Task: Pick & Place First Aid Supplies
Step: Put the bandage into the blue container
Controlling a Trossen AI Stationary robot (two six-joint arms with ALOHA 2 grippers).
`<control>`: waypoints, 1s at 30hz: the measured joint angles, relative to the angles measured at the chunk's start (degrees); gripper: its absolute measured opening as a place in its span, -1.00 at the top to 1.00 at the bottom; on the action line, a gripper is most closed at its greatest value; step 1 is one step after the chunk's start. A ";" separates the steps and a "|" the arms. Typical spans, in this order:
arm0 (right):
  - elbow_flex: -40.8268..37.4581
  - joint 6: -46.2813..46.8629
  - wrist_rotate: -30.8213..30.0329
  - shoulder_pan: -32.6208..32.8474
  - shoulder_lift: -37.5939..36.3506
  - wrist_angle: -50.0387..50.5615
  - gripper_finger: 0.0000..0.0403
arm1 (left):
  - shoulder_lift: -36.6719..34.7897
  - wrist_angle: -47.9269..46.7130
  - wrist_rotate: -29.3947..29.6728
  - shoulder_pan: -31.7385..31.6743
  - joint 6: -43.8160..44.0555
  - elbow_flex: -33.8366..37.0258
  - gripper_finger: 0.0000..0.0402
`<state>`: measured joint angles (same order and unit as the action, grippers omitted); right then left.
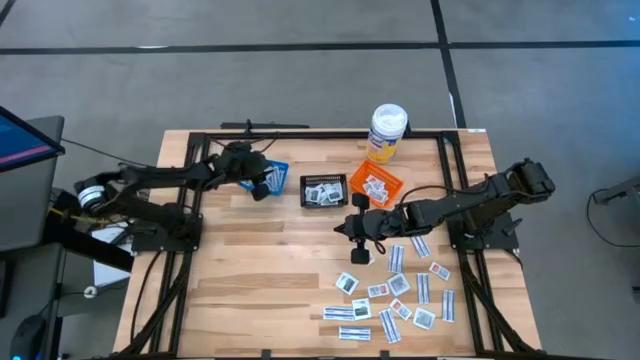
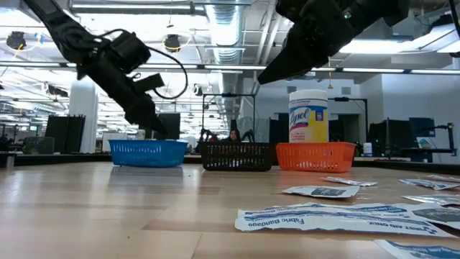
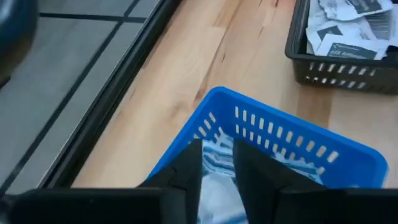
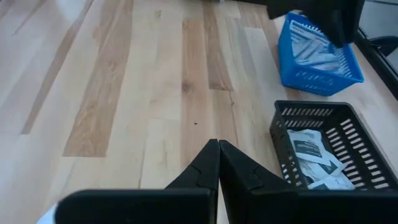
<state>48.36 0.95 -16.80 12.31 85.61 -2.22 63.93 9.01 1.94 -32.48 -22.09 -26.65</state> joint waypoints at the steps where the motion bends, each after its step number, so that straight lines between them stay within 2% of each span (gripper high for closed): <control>1: 0.00 0.04 0.00 -0.21 0.00 0.01 0.99 | 0.97 0.92 0.26 0.18 0.00 0.00 0.51; 6: 0.00 1.97 0.00 -0.54 0.00 0.36 0.99 | 3.27 2.03 5.79 1.06 0.01 0.00 0.35; 13: 0.00 2.12 0.09 0.21 0.01 1.22 0.99 | 0.81 5.89 5.89 8.19 3.05 -0.02 0.30; 15: 0.00 2.12 0.38 1.15 0.00 2.64 0.99 | -0.15 7.93 2.09 11.79 5.90 -0.04 0.31; 18: 0.00 2.12 3.42 3.18 0.02 4.63 0.99 | -0.62 11.40 -6.81 17.78 11.34 -0.07 0.33; 20: -0.02 2.12 4.29 4.56 0.02 4.49 0.99 | -0.60 12.54 -10.18 22.14 13.55 -0.07 0.35; 25: -0.02 3.99 -1.64 6.41 0.02 3.05 0.99 | -0.60 12.58 -9.98 31.23 14.43 -0.09 0.37; 30: -0.02 15.29 -3.76 6.80 0.02 9.44 0.89 | -0.58 12.58 -9.95 36.34 14.75 -0.09 0.37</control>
<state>48.34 16.24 -20.56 19.11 85.62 7.22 63.35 21.58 -8.01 3.86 -7.33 -26.74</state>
